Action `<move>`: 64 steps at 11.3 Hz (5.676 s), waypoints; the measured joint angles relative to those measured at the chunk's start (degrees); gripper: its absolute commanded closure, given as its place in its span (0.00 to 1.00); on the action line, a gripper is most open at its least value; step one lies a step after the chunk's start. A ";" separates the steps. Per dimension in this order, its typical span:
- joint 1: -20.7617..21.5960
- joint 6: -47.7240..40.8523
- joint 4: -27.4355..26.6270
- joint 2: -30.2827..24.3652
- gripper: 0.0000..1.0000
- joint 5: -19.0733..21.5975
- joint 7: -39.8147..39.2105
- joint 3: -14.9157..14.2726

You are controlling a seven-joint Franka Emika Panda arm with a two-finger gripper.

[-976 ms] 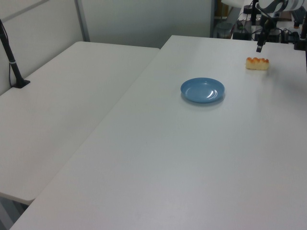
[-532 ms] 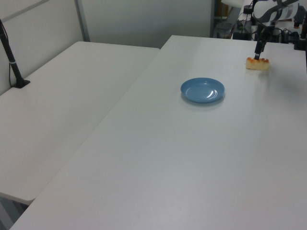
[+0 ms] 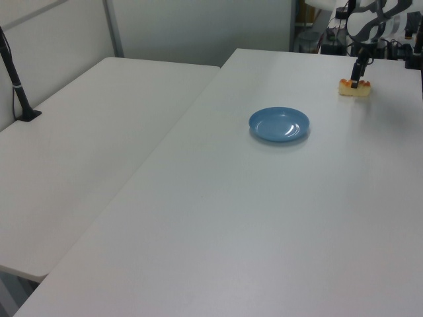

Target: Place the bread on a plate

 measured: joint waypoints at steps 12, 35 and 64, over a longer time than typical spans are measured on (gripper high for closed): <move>0.24 -1.84 1.92 0.76 0.79 0.38 0.48 1.80; 8.06 -15.93 17.54 1.41 0.80 -5.76 47.22 25.17; 9.32 -44.08 23.07 -22.11 0.00 -15.43 36.00 28.35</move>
